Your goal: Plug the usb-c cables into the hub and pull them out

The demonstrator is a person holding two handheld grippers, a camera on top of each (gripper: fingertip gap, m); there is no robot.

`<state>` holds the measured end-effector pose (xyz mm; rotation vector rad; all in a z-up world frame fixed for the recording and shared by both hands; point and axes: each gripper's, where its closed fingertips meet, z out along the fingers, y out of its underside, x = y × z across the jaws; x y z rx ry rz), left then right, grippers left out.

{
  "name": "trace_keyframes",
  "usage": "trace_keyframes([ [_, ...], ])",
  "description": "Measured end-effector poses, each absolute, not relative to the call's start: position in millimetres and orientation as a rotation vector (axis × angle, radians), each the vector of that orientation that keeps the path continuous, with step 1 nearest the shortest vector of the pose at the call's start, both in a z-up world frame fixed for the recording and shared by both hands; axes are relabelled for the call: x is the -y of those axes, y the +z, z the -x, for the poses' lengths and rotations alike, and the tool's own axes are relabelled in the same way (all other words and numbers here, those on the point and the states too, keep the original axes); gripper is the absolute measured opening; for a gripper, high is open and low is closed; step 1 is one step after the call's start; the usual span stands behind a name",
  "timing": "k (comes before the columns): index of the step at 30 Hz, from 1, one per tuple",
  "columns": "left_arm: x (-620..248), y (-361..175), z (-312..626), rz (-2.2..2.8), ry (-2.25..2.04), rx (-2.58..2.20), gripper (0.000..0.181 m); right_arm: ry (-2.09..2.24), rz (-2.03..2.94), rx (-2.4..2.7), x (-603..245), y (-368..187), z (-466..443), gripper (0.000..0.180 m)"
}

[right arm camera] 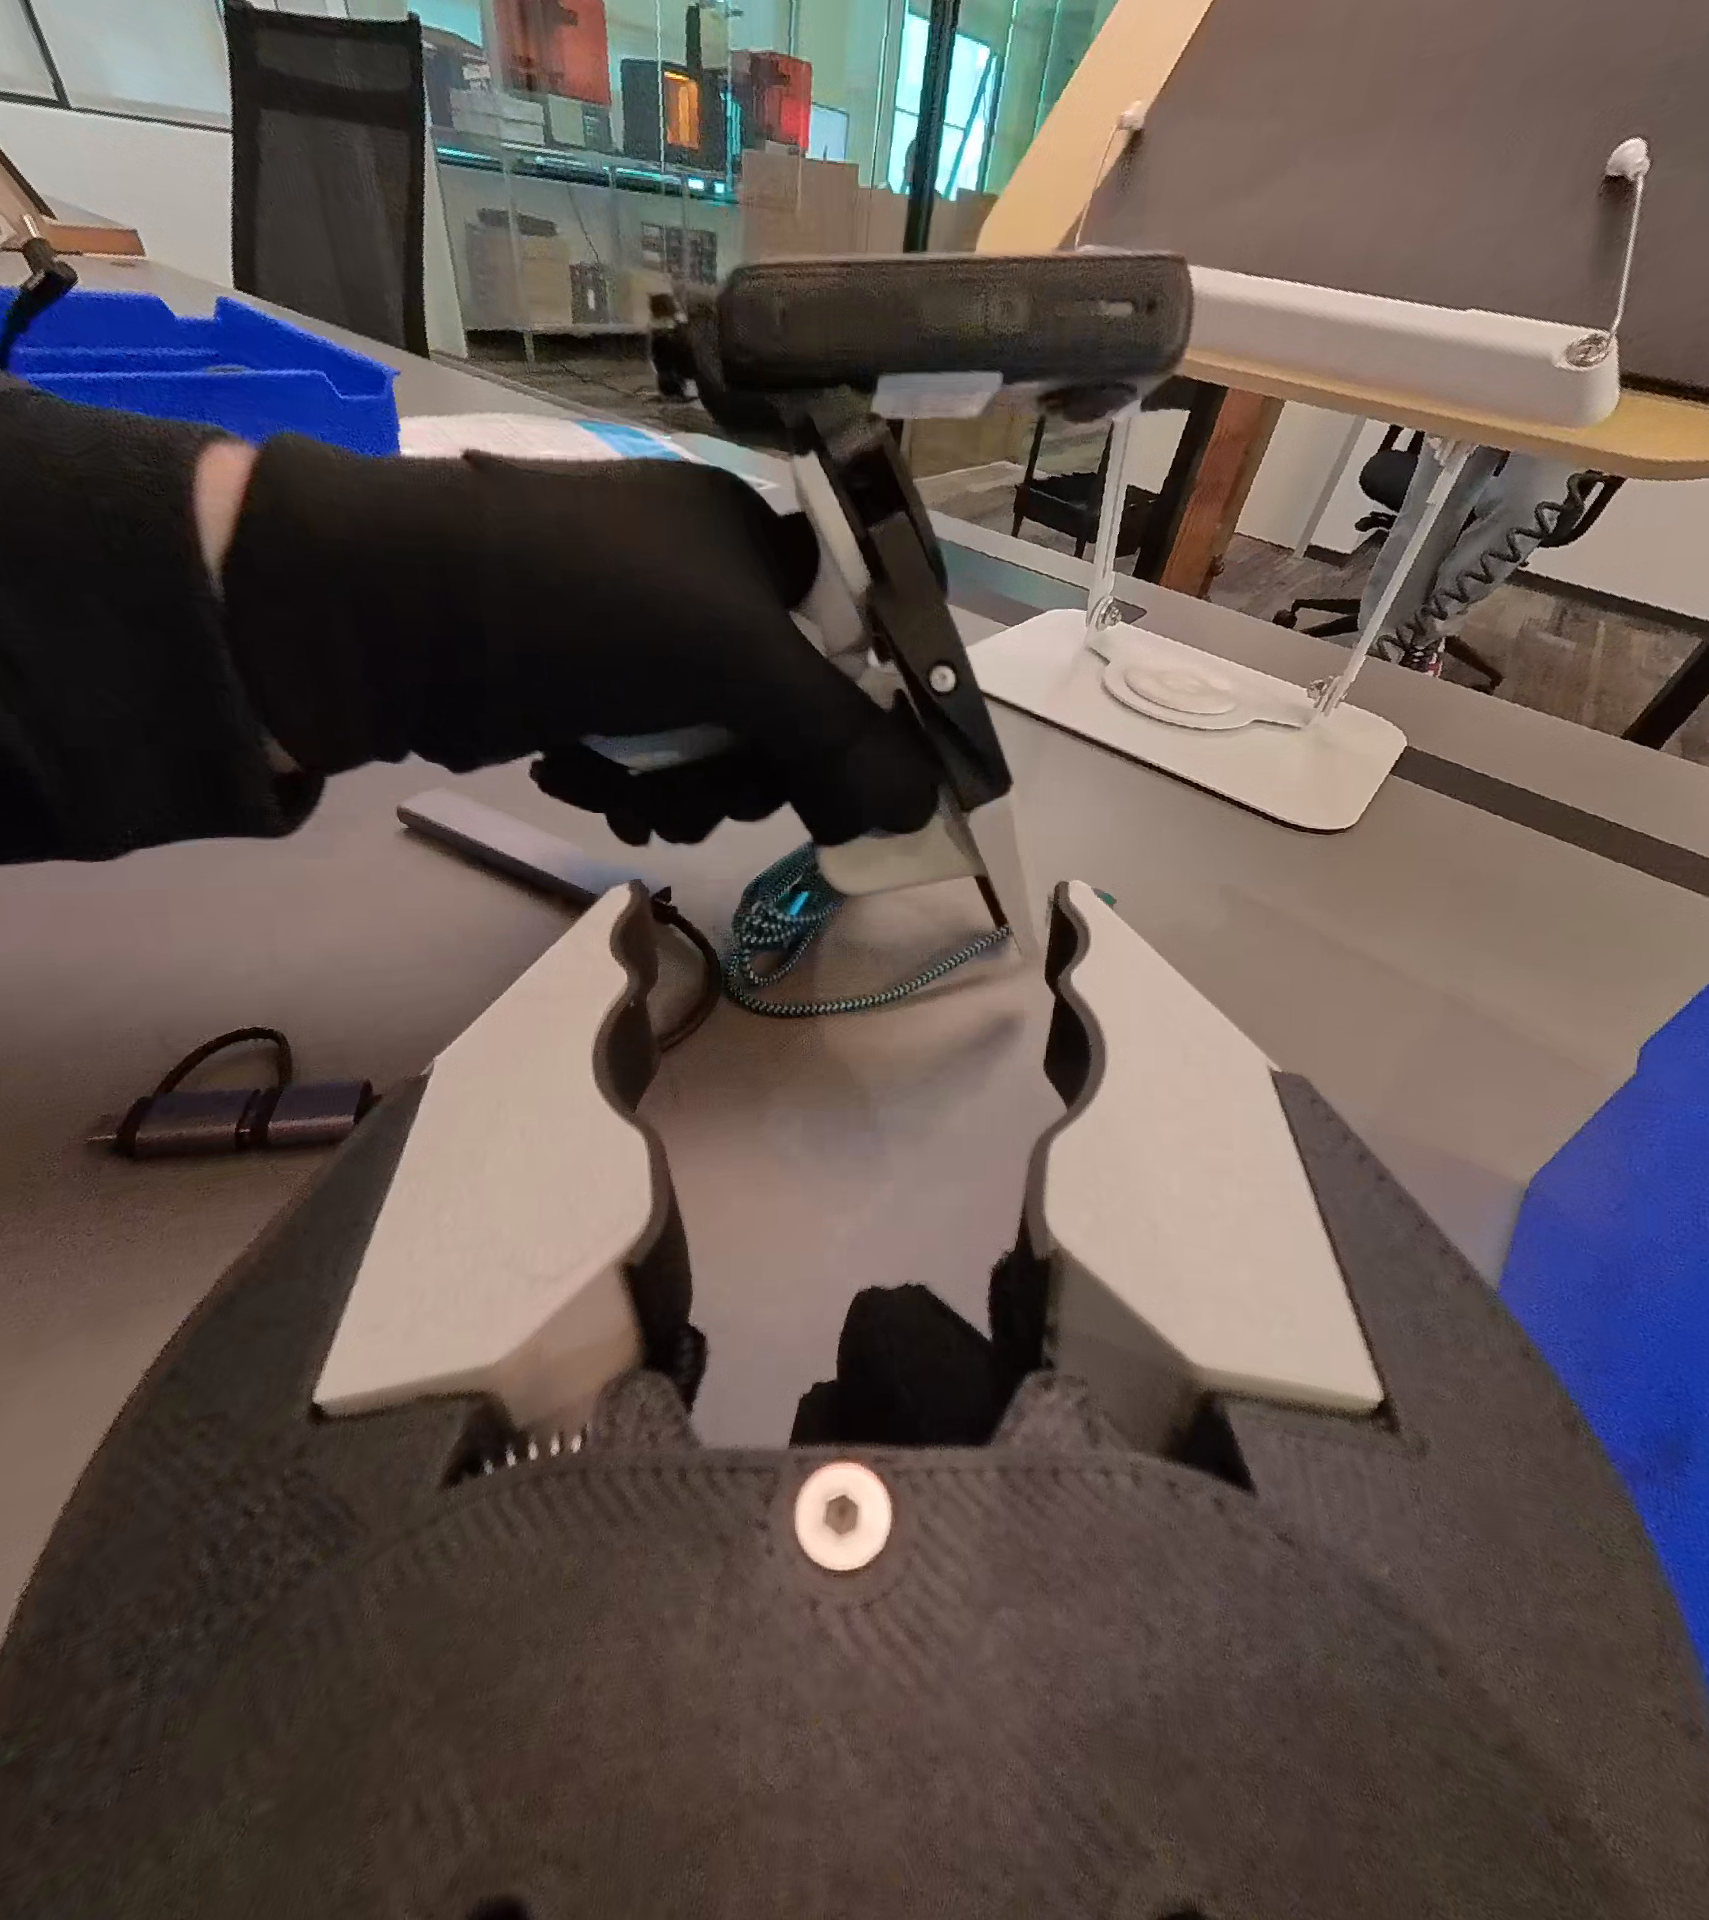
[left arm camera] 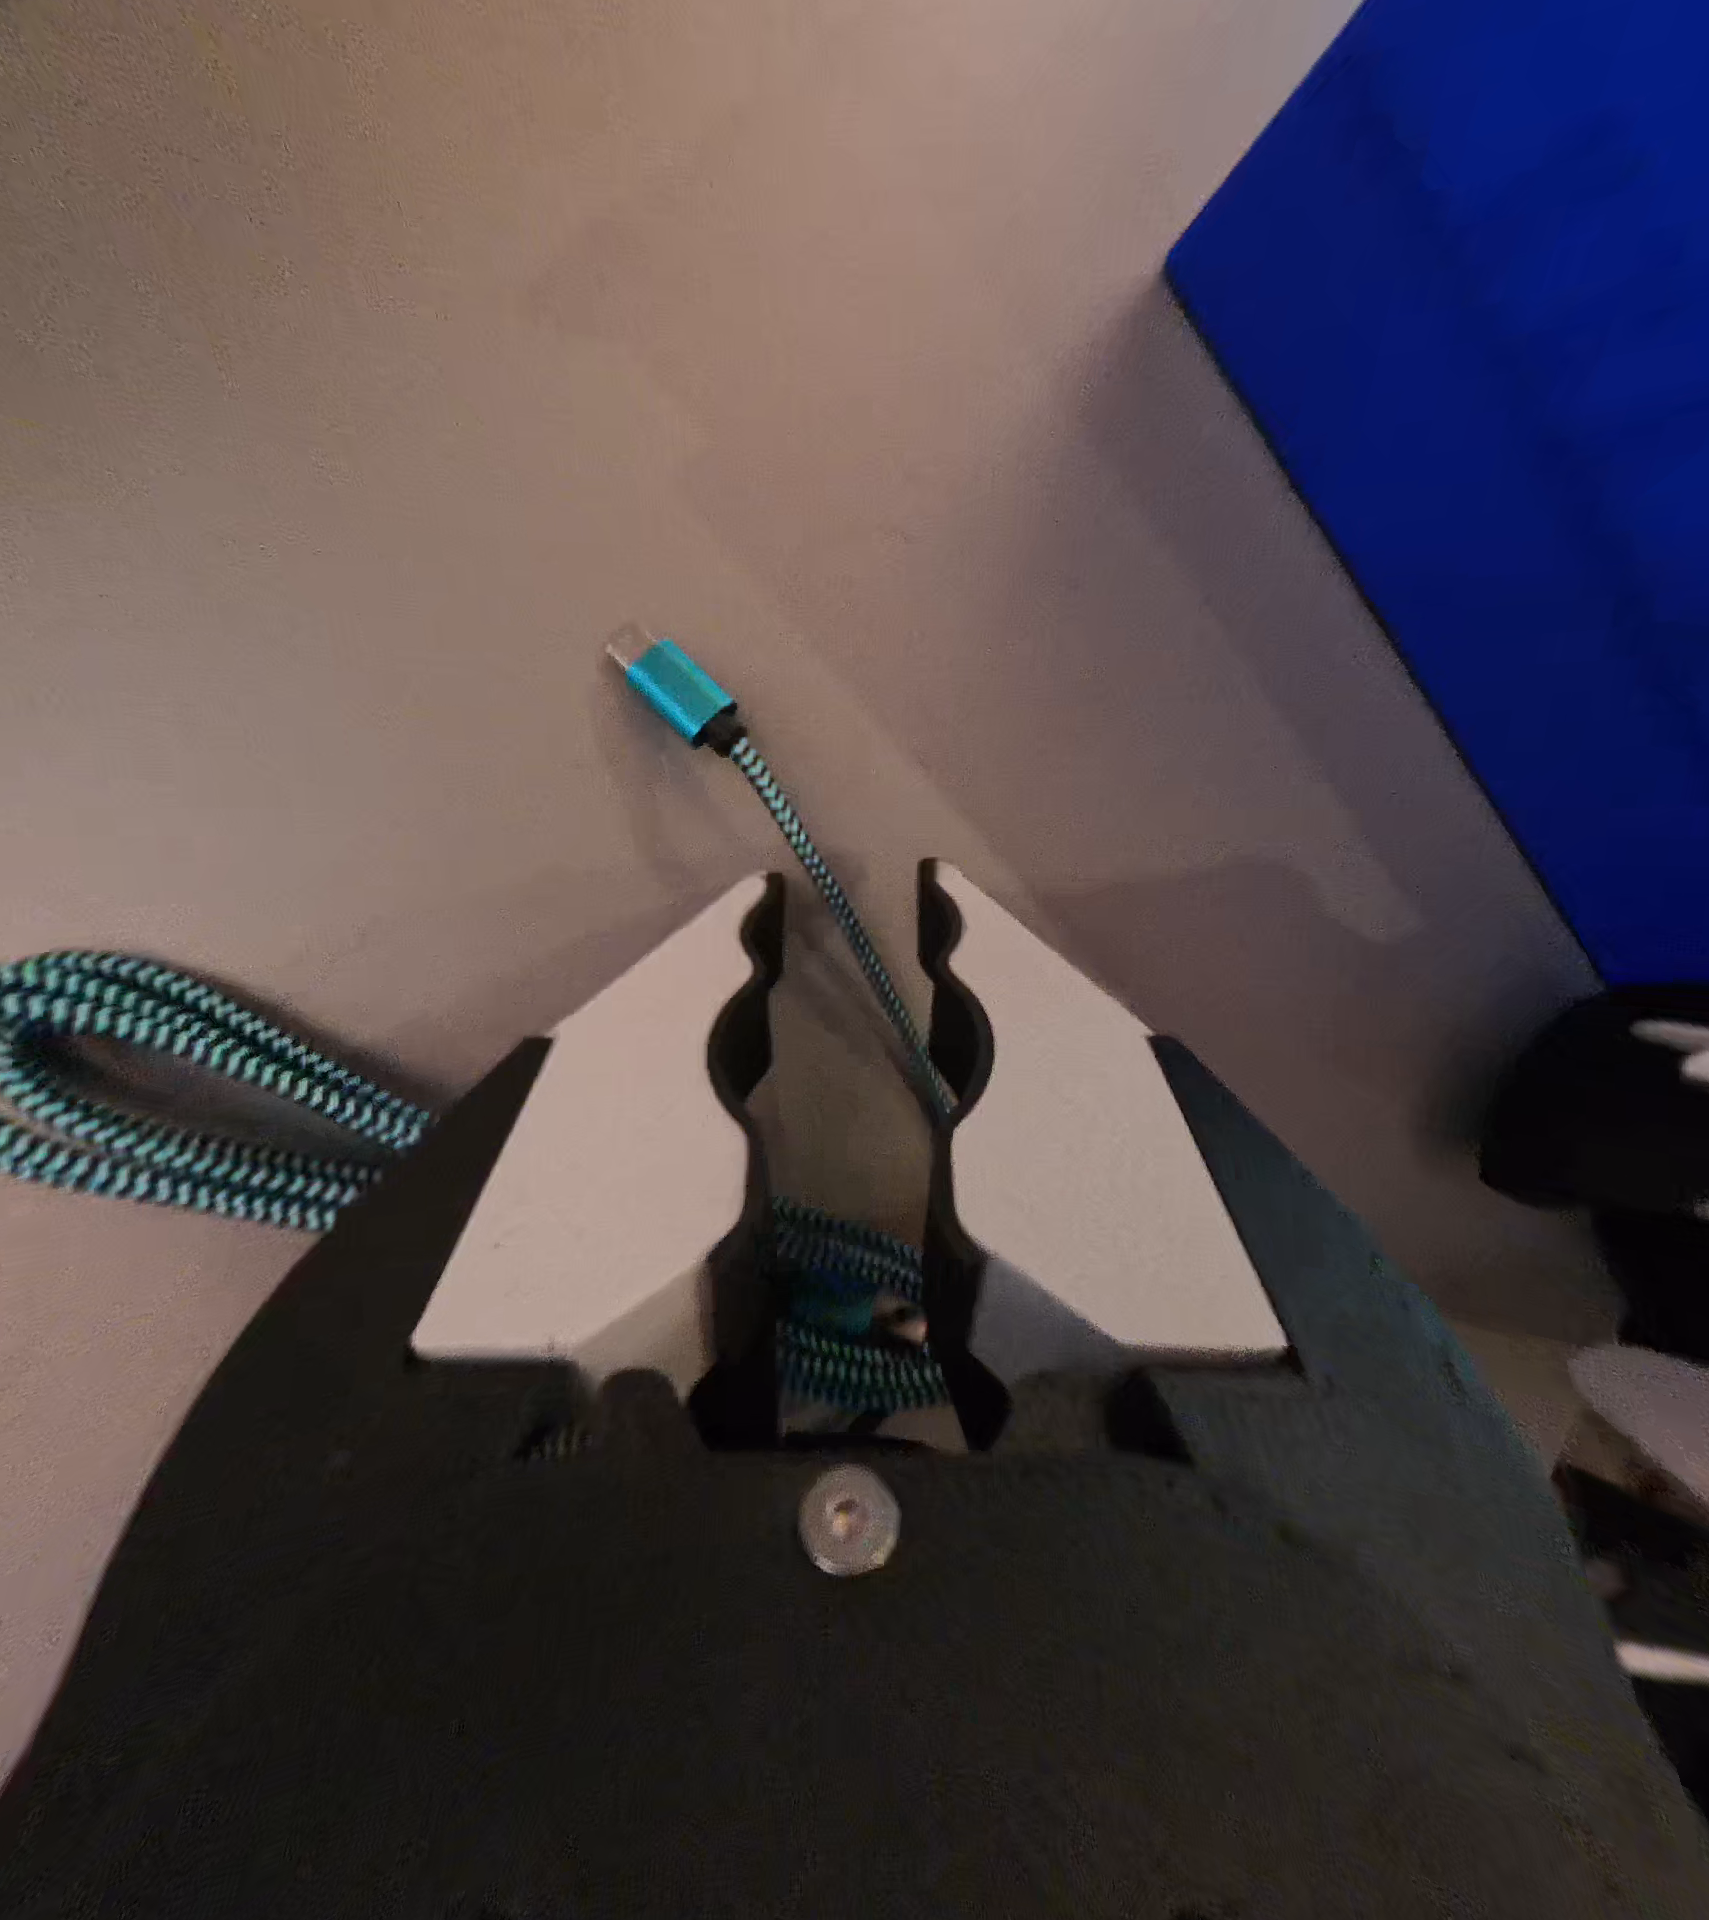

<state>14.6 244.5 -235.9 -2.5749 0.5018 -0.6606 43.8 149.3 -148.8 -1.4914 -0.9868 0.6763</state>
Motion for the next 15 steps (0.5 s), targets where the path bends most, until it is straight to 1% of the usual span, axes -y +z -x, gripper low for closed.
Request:
trace_keyframes([
  [3,-251,-240,-18,2.601,-0.672,-0.498,0.004,0.682,1.490,0.986,-149,-148,-44,0.074],
  [6,-254,-235,-23,2.552,-0.664,-0.540,0.001,0.688,1.488,0.986,-149,-148,-44,0.074],
  [9,-255,-209,-27,2.396,-0.730,-0.538,0.001,0.719,1.488,0.959,-150,-145,-45,0.072],
  [12,-247,-175,-18,2.213,-0.845,-0.475,0.001,0.806,1.504,0.869,-154,-137,-46,0.065],
  [14,-234,-140,-19,1.998,-1.019,-0.467,0.000,0.911,1.481,0.835,-153,-126,-36,0.055],
  [15,-227,-132,-14,1.953,-1.044,-0.471,0.000,0.950,1.488,0.800,-157,-122,-32,0.051],
])
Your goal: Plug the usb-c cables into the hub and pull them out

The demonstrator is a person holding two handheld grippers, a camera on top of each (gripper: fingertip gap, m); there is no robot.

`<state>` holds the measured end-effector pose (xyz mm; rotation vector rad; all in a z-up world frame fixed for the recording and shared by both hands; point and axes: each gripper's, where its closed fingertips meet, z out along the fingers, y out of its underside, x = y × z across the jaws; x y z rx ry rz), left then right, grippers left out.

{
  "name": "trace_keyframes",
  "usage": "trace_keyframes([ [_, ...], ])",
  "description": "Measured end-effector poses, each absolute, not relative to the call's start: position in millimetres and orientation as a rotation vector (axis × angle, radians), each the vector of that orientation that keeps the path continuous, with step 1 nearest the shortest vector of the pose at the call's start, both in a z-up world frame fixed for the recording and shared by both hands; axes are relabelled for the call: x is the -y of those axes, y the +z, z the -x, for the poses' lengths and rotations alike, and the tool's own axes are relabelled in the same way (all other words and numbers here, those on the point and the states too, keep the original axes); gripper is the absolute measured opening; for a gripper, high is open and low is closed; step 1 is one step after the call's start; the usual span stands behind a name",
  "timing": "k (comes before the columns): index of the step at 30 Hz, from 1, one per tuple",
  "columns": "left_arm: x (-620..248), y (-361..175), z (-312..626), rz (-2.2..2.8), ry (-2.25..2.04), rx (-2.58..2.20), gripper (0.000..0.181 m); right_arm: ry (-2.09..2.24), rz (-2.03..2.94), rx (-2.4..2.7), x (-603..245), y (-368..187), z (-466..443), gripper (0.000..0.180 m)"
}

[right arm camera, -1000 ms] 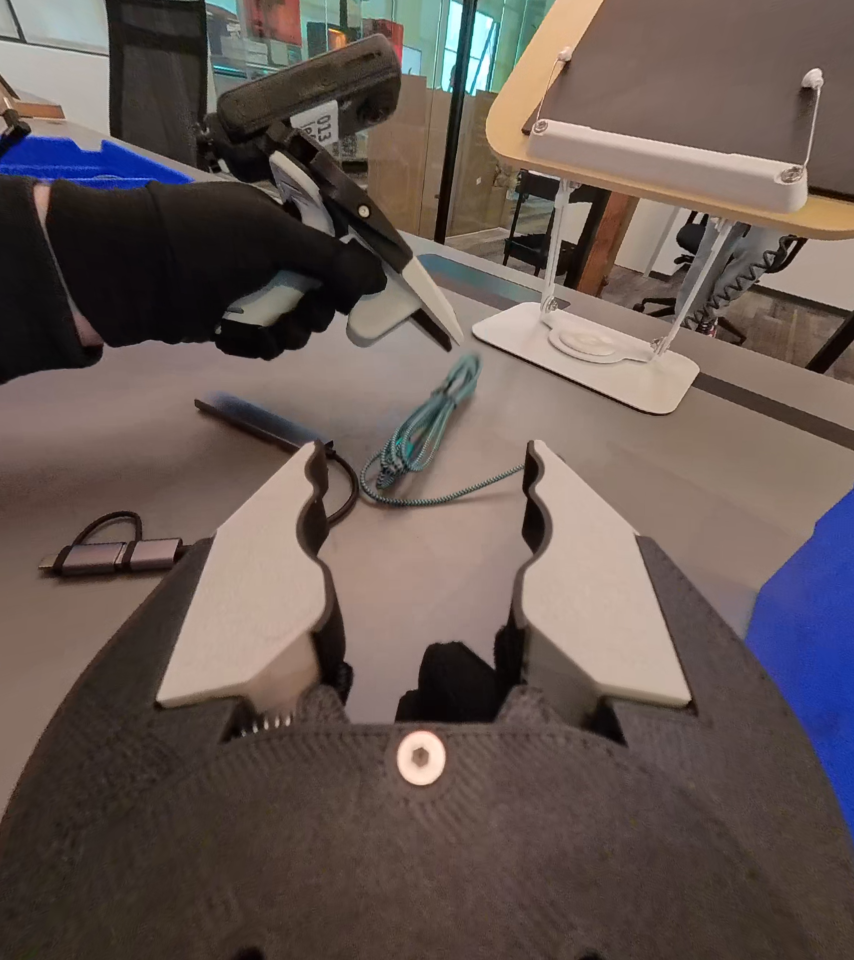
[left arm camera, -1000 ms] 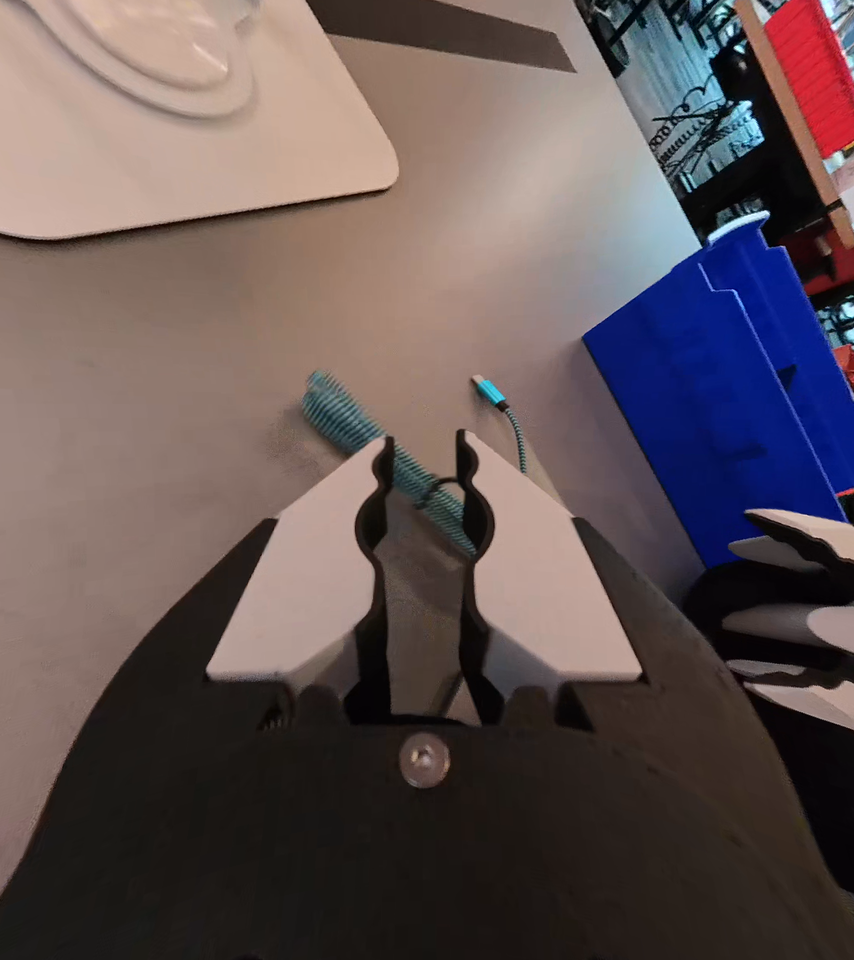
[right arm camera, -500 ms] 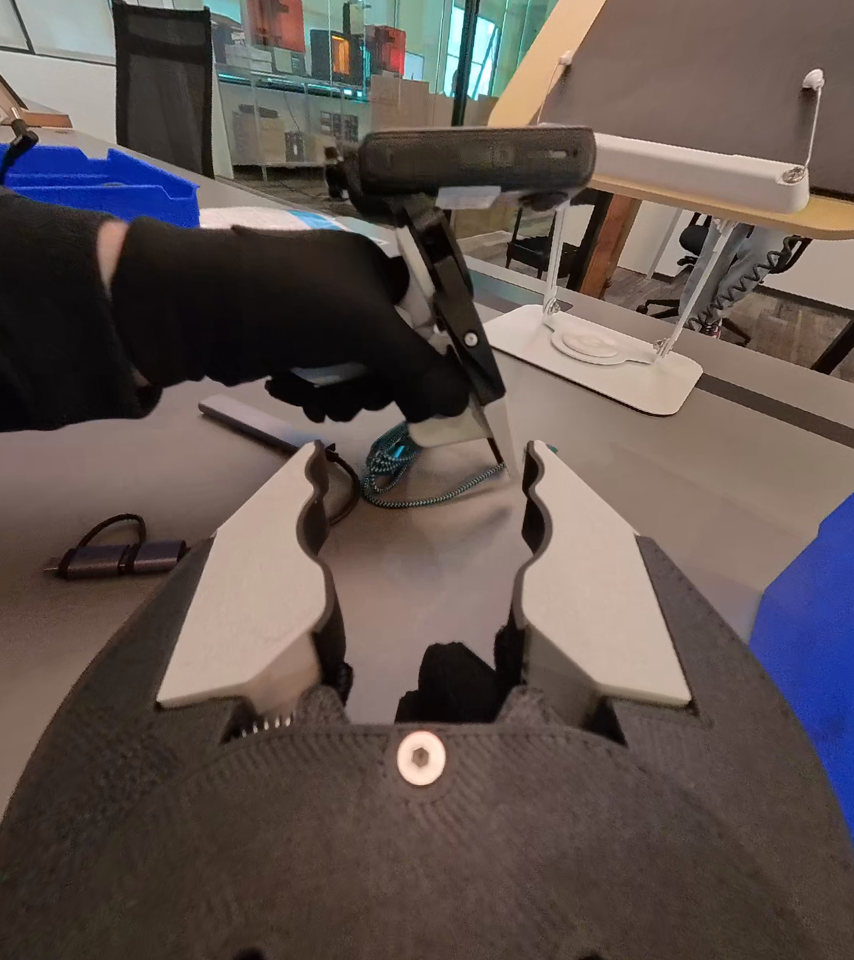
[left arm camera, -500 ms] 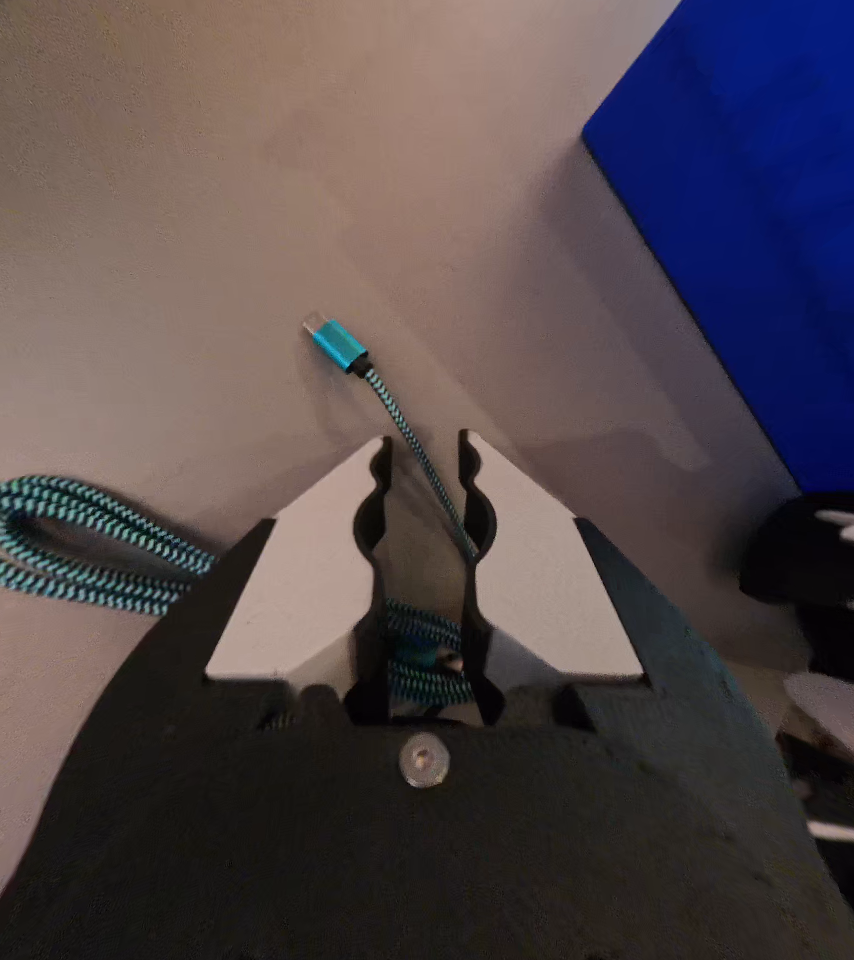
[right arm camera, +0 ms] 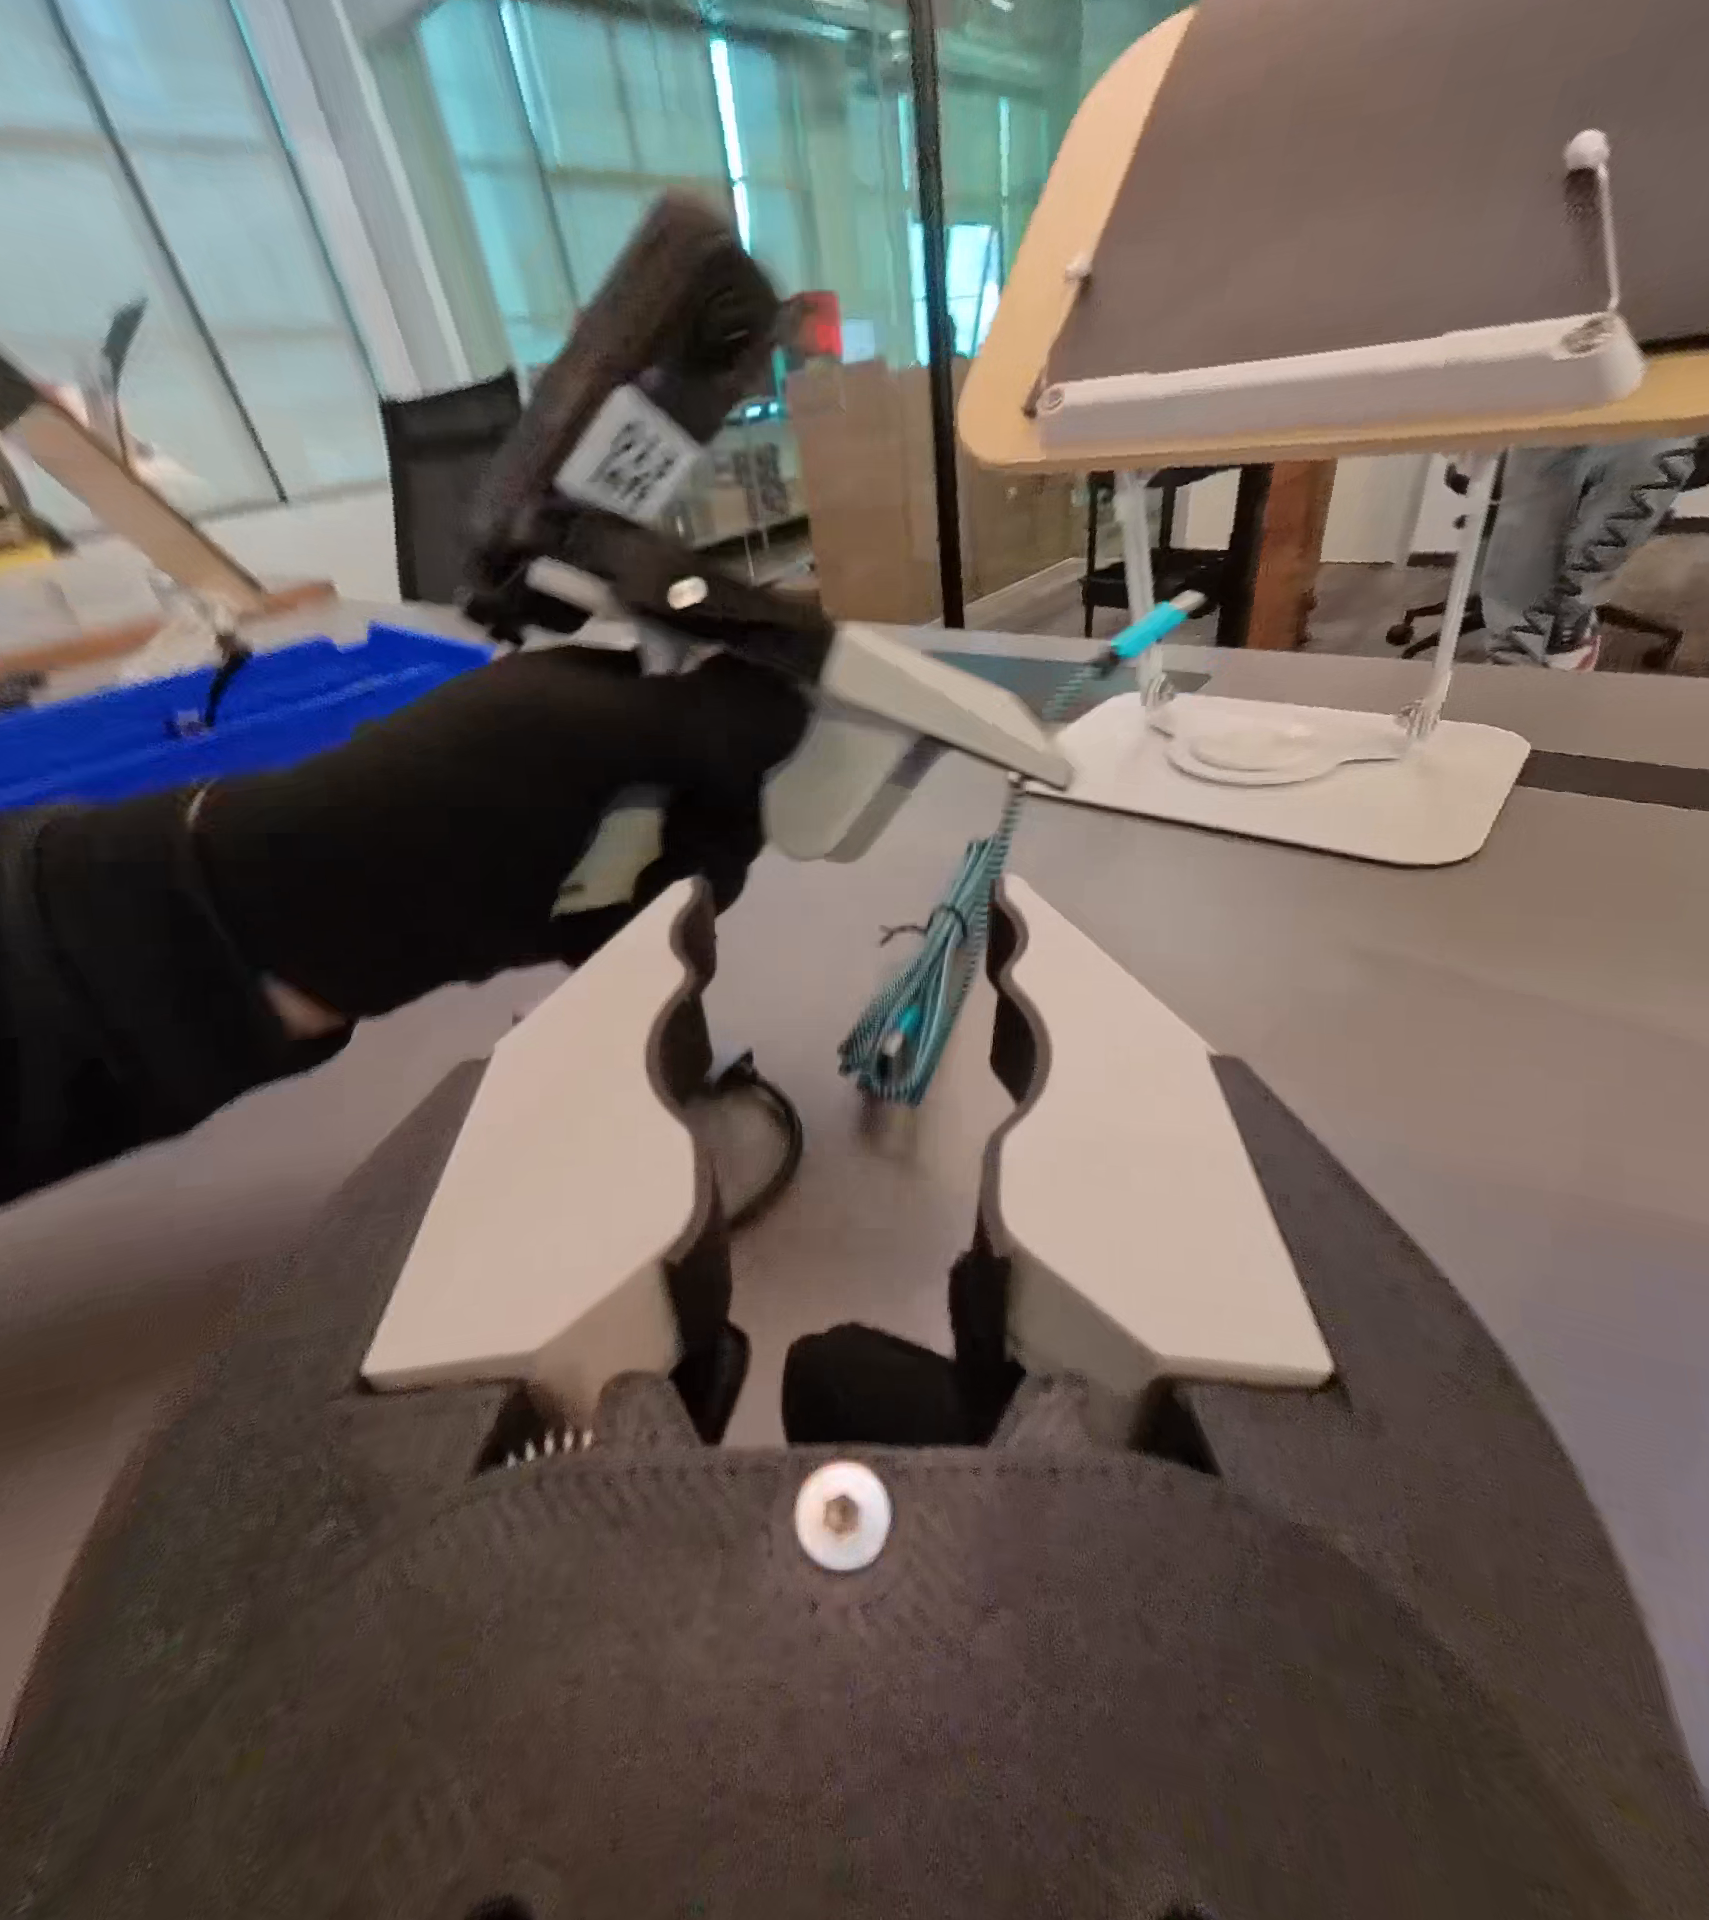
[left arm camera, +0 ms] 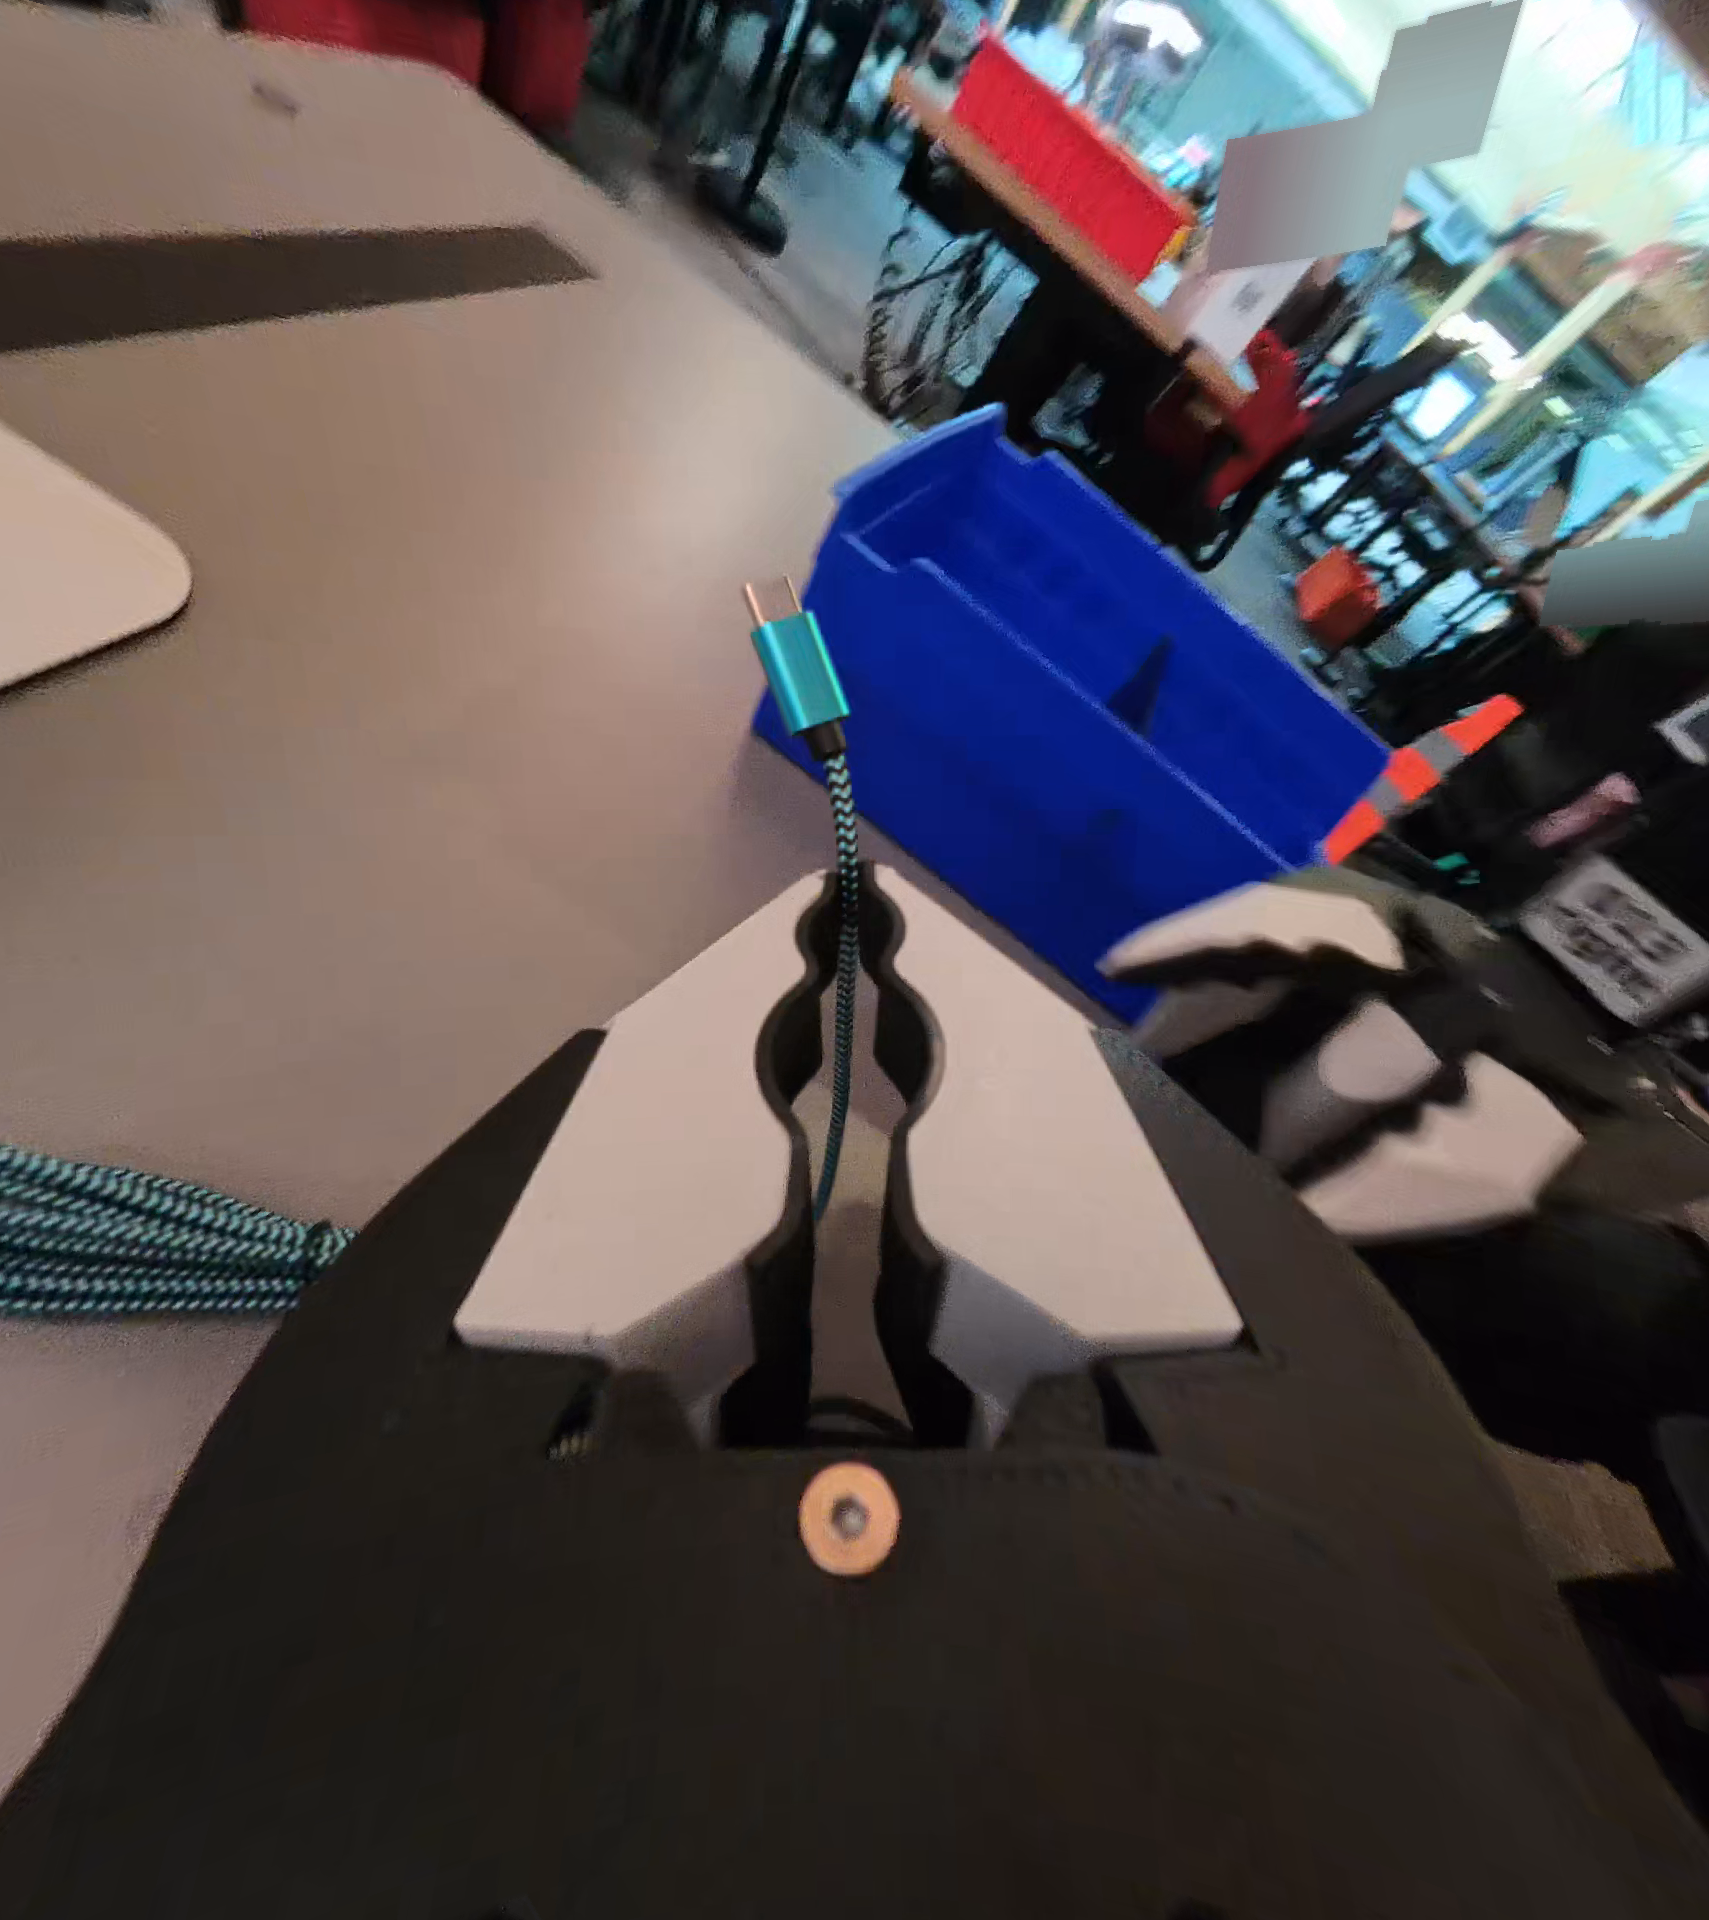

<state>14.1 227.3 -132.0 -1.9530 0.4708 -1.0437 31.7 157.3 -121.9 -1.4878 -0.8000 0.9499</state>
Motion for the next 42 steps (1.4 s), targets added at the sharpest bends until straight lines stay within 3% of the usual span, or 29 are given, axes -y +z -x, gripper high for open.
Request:
trace_keyframes([
  [5,-181,-99,-2,1.706,-1.217,-0.594,0.000,1.254,1.419,0.687,-170,-90,-4,0.037],
  [13,-148,-95,19,1.574,-1.315,-0.627,0.000,1.506,1.394,0.796,-159,-81,51,0.023],
  [15,-143,-96,18,1.566,-1.323,-0.639,0.000,1.560,1.376,0.820,-153,-80,58,0.007],
  [18,-142,-97,21,1.561,-1.340,-0.628,0.000,1.612,1.353,0.841,-146,-78,63,0.000],
  [25,-145,-100,56,1.695,-1.080,-0.491,0.035,1.213,1.402,1.054,-163,-93,71,0.000],
  [30,-144,-83,72,1.760,-0.861,-0.439,0.040,0.766,1.353,1.241,-170,-112,77,0.000],
  [34,-148,-98,69,1.886,-0.821,-0.410,0.036,0.501,1.255,1.343,-159,-122,87,0.000],
  [38,-149,-109,72,1.921,-0.856,-0.348,0.006,0.381,1.200,1.367,-156,-124,90,0.000],
  [42,-146,-108,73,1.910,-0.919,-0.317,0.006,0.324,1.158,1.381,-154,-123,91,0.000],
])
